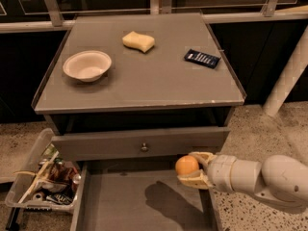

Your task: Place orange into middle drawer

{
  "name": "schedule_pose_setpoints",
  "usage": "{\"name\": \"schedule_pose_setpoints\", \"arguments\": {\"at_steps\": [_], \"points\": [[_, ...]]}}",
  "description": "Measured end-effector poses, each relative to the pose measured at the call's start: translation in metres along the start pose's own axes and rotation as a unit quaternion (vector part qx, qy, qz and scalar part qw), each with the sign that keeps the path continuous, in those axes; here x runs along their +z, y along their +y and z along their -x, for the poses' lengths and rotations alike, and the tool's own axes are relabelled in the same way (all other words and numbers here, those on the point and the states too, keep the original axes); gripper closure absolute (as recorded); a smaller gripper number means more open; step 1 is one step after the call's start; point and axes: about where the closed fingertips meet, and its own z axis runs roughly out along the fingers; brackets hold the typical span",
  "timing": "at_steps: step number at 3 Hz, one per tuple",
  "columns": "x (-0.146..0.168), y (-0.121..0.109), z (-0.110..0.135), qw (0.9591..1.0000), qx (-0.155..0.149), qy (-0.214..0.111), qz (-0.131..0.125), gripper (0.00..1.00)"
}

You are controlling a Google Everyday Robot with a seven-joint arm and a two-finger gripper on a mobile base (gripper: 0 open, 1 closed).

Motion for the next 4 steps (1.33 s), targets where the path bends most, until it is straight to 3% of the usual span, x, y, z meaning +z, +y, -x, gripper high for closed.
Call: {"name": "schedule_pose_setpoints", "arguments": {"at_steps": [1, 2, 4], "points": [[0.053, 0.009, -0.045, 0.9989, 0.012, -0.028, 0.036, 1.00], [0.060, 0.008, -0.047, 0.9987, 0.016, -0.029, 0.039, 1.00], [0.114, 0.004, -0.073, 0.9979, -0.010, -0.023, 0.059, 1.00]]}}
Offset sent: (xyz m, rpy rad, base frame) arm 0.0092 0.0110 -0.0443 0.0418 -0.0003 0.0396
